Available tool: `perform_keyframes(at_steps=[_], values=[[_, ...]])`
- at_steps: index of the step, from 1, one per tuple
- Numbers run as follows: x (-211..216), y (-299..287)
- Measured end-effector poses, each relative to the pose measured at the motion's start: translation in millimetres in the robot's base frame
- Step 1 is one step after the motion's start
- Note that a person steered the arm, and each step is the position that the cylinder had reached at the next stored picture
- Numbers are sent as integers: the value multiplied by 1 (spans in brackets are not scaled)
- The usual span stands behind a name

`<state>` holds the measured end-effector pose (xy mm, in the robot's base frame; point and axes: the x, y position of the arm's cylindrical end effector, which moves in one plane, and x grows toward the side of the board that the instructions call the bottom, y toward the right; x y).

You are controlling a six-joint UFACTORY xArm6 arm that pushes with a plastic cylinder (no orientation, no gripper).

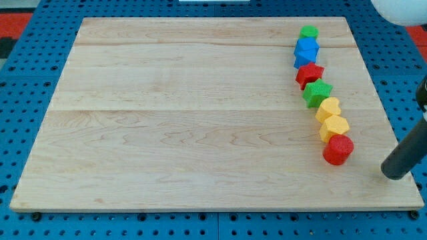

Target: Separate the green star from the line of blocks

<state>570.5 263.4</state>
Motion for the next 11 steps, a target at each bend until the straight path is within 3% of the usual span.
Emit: perform_keyframes(at_steps=[4, 7, 8, 10, 11], values=[[-16, 39], [-196, 82], [-297, 76], [-357, -46], [-347, -54]])
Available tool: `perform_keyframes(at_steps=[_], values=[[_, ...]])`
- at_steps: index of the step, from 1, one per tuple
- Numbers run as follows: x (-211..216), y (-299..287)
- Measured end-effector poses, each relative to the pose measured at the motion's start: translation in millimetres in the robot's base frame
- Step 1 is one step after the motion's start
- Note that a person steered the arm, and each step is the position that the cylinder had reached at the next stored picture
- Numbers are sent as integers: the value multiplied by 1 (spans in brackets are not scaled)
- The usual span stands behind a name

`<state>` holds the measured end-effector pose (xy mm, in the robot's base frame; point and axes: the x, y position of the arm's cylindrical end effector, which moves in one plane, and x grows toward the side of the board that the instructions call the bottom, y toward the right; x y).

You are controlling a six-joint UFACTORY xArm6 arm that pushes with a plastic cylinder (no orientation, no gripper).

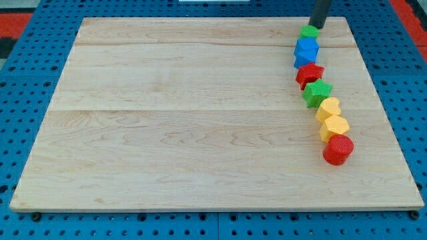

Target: Separate the green star from the line of blocks

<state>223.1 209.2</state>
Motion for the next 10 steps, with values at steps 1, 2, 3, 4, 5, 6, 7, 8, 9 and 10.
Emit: perform_keyframes(at_steps=[1, 2, 3, 4, 5, 6, 7, 8, 9, 10], values=[[19, -13], [44, -15], [71, -15], [114, -20], [161, -21], [201, -23], [243, -45], [275, -97], [282, -115], [270, -136]])
